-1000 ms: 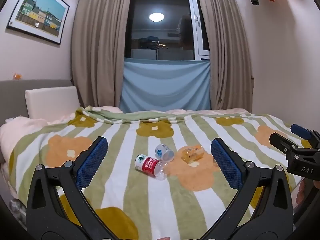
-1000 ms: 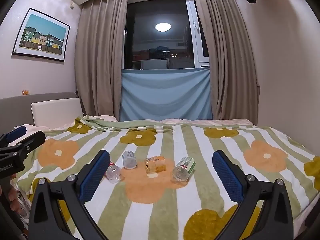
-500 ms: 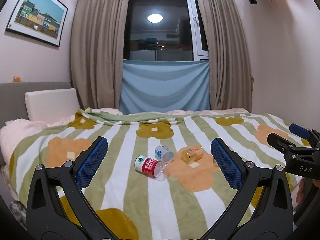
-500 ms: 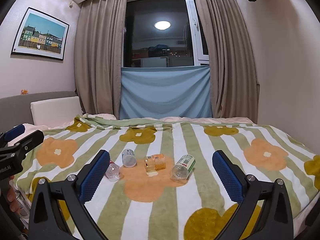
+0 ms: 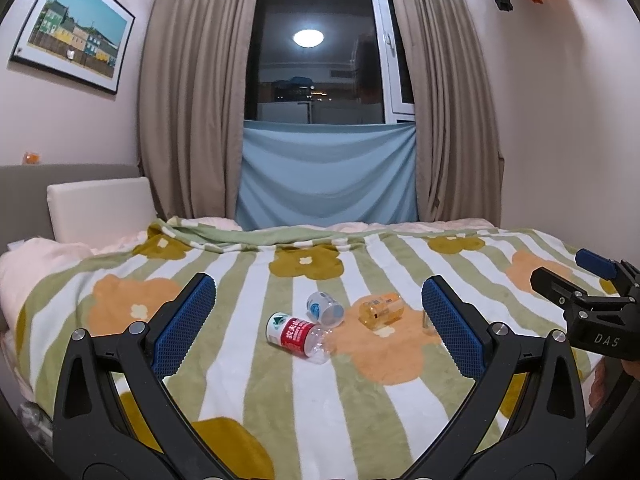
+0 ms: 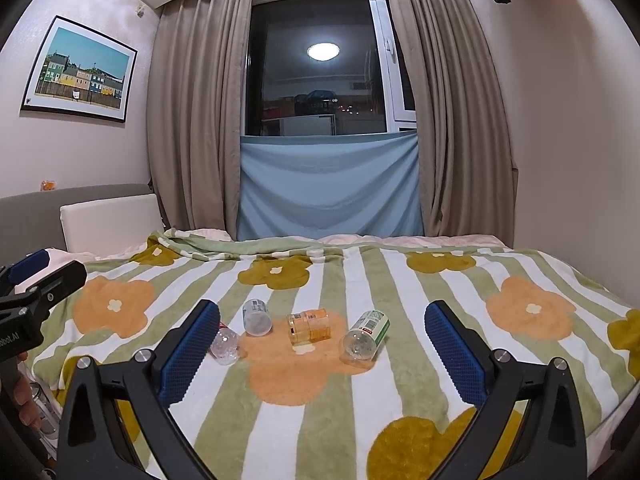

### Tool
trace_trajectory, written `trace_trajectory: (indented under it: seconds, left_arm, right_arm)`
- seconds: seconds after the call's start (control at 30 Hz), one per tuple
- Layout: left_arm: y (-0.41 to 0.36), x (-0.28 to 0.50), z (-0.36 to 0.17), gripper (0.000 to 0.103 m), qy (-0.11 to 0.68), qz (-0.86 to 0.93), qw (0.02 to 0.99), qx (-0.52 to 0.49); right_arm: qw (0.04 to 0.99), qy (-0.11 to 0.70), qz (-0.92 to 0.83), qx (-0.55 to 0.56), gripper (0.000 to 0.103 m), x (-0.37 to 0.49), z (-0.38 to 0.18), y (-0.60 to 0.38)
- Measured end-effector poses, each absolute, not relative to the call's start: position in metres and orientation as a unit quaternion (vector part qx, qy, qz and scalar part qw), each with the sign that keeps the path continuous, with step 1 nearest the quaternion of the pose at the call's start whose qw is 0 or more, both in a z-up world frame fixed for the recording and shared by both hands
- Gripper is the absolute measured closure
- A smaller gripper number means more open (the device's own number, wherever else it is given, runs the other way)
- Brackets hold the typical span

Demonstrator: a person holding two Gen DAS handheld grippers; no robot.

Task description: Flip cup upside down

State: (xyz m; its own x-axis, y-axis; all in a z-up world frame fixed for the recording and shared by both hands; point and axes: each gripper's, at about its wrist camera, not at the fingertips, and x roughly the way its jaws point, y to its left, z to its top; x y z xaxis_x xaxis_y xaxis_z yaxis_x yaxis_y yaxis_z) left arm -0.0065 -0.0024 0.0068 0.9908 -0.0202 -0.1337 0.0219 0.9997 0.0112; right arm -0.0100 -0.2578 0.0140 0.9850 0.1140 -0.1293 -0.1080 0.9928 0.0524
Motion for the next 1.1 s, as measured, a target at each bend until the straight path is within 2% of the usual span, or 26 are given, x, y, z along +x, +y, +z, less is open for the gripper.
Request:
trace_trajectory:
  seconds: [1.1]
  left_arm:
    - [0.0051, -0.0087, 0.0038, 0.0, 0.062, -0.011, 0.998, -0.006]
  right_arm:
    - [0.997, 0.063, 0.051, 0.021, 0.001, -0.0052, 0.0159, -0.2582]
